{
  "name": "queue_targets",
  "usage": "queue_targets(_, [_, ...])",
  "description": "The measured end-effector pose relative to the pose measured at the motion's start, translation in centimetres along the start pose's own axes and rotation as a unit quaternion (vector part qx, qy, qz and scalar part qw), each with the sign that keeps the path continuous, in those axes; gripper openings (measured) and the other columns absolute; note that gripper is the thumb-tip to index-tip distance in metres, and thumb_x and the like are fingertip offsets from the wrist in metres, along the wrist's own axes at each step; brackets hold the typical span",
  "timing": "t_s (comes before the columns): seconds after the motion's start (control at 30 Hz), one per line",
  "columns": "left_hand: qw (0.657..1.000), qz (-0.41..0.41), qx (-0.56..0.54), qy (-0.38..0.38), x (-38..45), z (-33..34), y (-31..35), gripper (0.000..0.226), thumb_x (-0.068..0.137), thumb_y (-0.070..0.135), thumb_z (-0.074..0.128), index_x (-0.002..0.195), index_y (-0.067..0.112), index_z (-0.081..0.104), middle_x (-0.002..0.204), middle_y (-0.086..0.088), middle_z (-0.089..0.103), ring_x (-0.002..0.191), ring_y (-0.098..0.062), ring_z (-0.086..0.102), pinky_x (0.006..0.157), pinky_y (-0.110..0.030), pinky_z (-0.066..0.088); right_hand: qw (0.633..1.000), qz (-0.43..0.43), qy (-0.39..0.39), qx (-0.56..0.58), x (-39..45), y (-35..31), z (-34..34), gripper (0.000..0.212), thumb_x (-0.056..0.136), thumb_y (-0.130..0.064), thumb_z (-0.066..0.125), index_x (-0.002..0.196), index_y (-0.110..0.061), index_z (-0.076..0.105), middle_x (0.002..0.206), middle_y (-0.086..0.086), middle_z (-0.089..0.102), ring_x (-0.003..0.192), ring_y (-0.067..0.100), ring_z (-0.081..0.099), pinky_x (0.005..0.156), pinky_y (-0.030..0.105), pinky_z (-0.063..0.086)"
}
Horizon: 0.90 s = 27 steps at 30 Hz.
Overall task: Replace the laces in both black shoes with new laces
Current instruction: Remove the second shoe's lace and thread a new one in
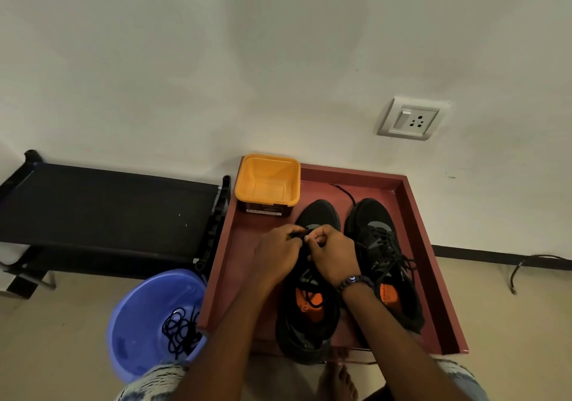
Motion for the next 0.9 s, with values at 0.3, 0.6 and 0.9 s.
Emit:
queue_targets(0.3, [1.0, 0.009, 0.01, 0.006, -0.1, 0.2, 0.3, 0.036, 0.091, 0.016, 0.053, 0.123, 0.026, 0.066, 0.12, 0.006, 0.069, 0.107, -0.009, 0.062, 0.097, -0.031, 0.051, 0.997, 0.05, 0.062, 0.011, -0.1, 0.4, 0.7, 0.016, 0.09, -0.012, 0.059, 0.078, -0.023, 0.064, 0.081, -0.004, 0.07, 0.076, 0.013, 0.068, 0.075, 0.033, 0.059])
queue_targets(0.6, [1.0, 0.011, 0.002, -0.01, -0.2, -0.2, 0.1, 0.036, 0.092, 0.017, 0.057, 0.126, 0.025, 0.064, 0.119, 0.006, 0.068, 0.1, -0.005, 0.061, 0.077, -0.015, 0.044, 0.961, 0.136, -0.004, 0.24, -0.1, 2.1, 1.4, 0.012, 0.096, -0.014, 0.062, 0.091, -0.012, 0.072, 0.083, 0.001, 0.074, 0.062, -0.002, 0.069, 0.046, 0.013, 0.046])
queue_targets(0.9, [0.994, 0.029, 0.102, 0.015, -0.2, 0.0, 0.8, 0.026, 0.095, 0.026, 0.054, 0.12, 0.024, 0.061, 0.117, 0.004, 0.06, 0.1, -0.011, 0.057, 0.084, -0.026, 0.045, 0.98, 0.123, 0.019, 0.158, 0.1, 1.4, 0.9, 0.013, 0.097, -0.019, 0.059, 0.088, -0.02, 0.068, 0.081, -0.006, 0.07, 0.065, 0.002, 0.068, 0.056, 0.024, 0.055])
Point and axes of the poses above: each hand's wrist, its own x-axis towards the middle knuckle, its own z-axis out of the palm, y = z × x, the point moved 7 cm from there along x, towards the middle knuckle
